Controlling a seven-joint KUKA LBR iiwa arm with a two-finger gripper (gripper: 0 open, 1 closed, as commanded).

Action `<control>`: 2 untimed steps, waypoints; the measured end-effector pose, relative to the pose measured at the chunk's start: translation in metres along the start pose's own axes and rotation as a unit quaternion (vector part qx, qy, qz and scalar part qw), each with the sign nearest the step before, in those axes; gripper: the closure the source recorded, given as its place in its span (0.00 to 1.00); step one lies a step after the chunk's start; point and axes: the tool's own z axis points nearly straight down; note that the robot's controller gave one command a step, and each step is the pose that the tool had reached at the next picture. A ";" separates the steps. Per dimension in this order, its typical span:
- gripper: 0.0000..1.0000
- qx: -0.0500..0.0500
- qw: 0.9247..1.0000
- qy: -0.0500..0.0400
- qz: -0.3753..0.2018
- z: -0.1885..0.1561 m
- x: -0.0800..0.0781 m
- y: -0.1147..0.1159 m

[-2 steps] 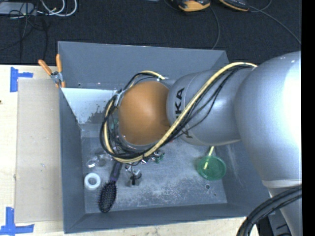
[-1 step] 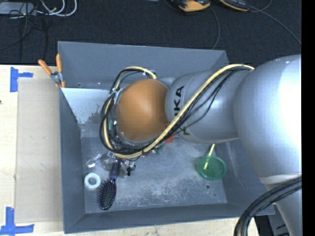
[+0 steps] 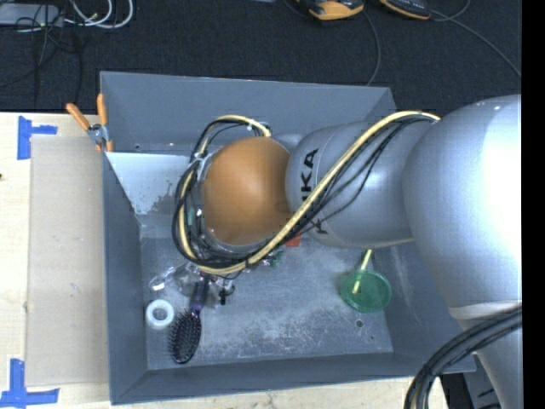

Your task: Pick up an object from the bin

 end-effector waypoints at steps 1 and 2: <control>1.00 -0.001 1.000 0.000 0.000 -0.002 0.000 0.000; 1.00 -0.001 1.000 0.000 0.001 -0.008 0.000 0.001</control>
Offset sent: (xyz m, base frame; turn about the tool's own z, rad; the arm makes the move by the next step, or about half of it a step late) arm 0.0000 0.0000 0.0123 0.0000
